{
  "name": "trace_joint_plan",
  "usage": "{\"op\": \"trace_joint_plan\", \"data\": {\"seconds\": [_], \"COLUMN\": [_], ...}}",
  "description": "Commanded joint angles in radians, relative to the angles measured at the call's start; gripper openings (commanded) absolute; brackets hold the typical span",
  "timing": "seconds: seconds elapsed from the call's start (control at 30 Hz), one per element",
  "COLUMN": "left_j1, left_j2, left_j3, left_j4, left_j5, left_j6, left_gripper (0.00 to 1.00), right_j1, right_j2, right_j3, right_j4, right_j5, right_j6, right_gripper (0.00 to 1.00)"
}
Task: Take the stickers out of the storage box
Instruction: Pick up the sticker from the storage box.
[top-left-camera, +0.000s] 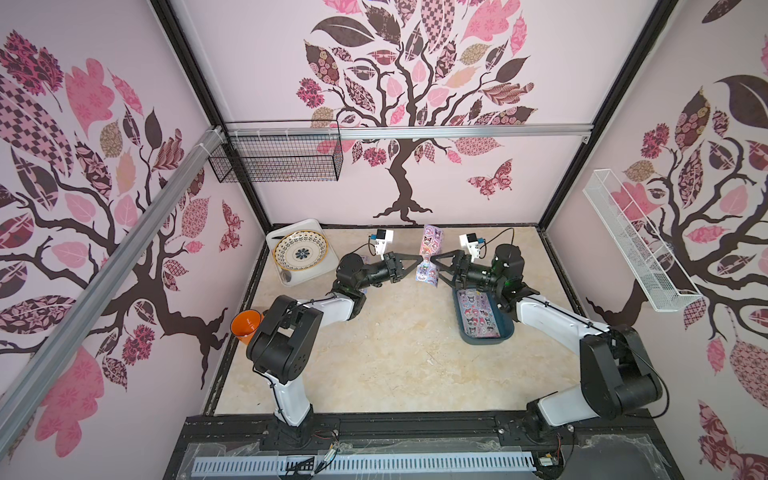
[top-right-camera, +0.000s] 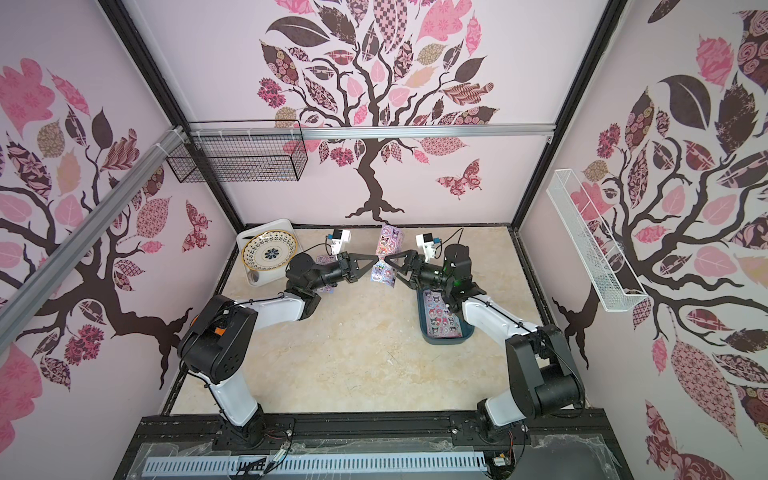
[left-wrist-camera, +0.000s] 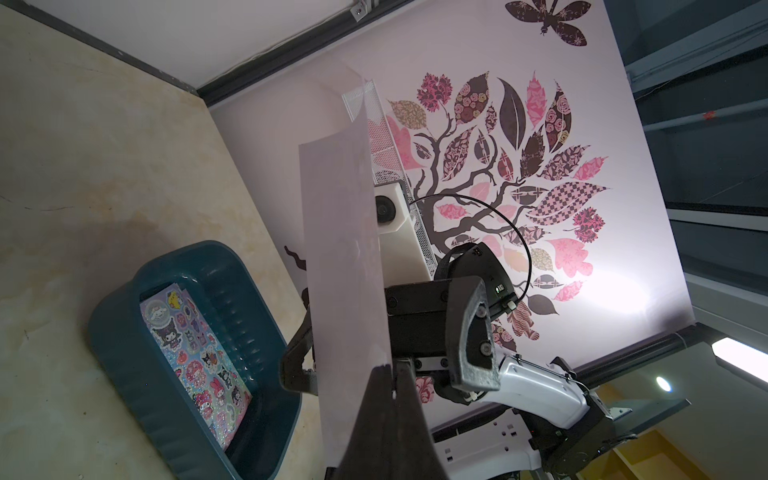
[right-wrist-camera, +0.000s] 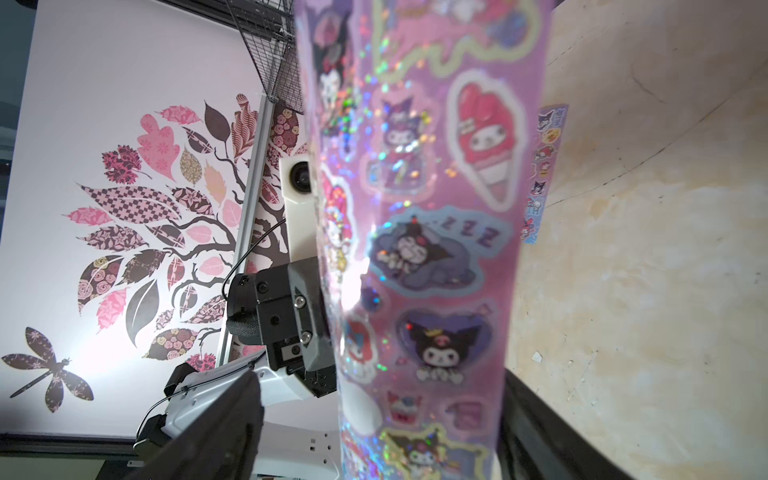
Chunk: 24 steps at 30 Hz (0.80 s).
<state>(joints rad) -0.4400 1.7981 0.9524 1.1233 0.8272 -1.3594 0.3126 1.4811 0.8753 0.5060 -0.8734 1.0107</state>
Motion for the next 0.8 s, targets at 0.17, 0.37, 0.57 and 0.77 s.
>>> {"op": "trace_joint_plan", "data": {"seconds": [0.17, 0.37, 0.57, 0.77], "left_j1": [0.0, 0.008, 0.009, 0.011], "left_j2": [-0.031, -0.03, -0.022, -0.035], "left_j3": [-0.014, -0.047, -0.06, -0.071], "left_j4": [0.012, -0.01, -0.015, -0.041], "left_j5": [-0.01, -0.01, -0.01, -0.01], "left_j6": [0.023, 0.059, 0.078, 0.109], "left_gripper": [0.0, 0.0, 0.0, 0.0], "right_j1": [0.002, 0.002, 0.002, 0.001], "right_j2": [0.003, -0.057, -0.067, -0.068], "right_j3": [0.026, 0.058, 0.077, 0.098], "right_j4": [0.055, -0.125, -0.19, -0.289], "right_j5": [-0.02, 0.002, 0.02, 0.057], "right_j6": [0.021, -0.096, -0.132, -0.187], "right_gripper": [0.85, 0.83, 0.78, 0.67]}}
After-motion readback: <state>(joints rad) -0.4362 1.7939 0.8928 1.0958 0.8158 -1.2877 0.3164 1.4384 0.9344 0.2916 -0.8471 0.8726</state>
